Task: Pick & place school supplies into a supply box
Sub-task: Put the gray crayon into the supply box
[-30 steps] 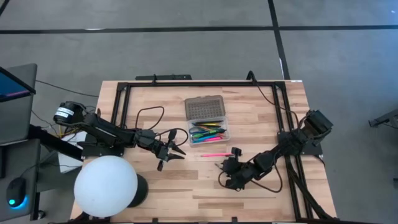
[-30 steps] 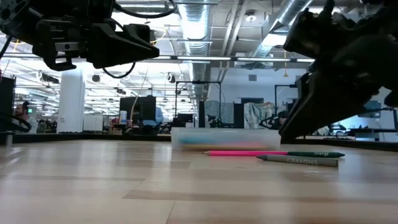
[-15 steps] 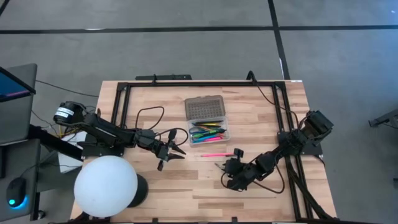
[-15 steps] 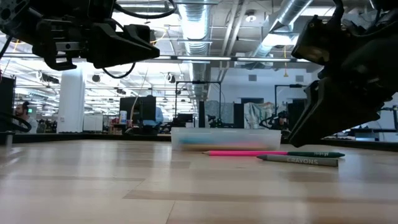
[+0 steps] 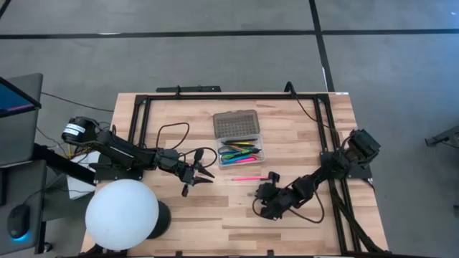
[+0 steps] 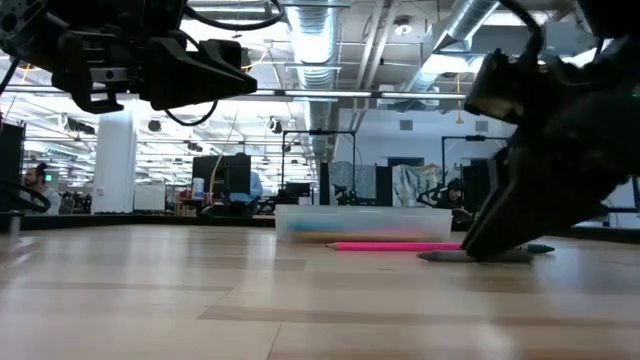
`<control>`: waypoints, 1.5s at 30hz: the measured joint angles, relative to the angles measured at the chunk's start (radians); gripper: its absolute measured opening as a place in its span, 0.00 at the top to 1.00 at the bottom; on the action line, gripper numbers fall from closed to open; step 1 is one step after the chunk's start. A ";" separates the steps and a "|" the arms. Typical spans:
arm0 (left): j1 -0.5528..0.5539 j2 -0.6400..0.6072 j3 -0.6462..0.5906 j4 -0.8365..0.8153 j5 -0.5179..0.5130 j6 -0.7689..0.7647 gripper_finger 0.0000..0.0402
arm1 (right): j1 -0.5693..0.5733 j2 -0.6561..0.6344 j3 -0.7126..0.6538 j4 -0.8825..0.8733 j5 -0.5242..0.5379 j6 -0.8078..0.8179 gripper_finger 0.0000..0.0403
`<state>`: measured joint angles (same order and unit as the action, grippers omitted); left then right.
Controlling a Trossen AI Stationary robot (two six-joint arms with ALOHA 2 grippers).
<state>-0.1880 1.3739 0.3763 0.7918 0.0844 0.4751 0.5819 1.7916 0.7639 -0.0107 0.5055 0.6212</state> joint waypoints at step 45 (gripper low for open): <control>0.001 0.000 0.000 0.000 -0.020 -0.009 0.81 | 0.004 0.016 0.031 -0.059 -0.067 -0.202 0.99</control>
<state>-0.1871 1.3739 0.3763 0.7914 0.0643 0.4662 0.5856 1.8076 0.7954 -0.0700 0.4381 0.4194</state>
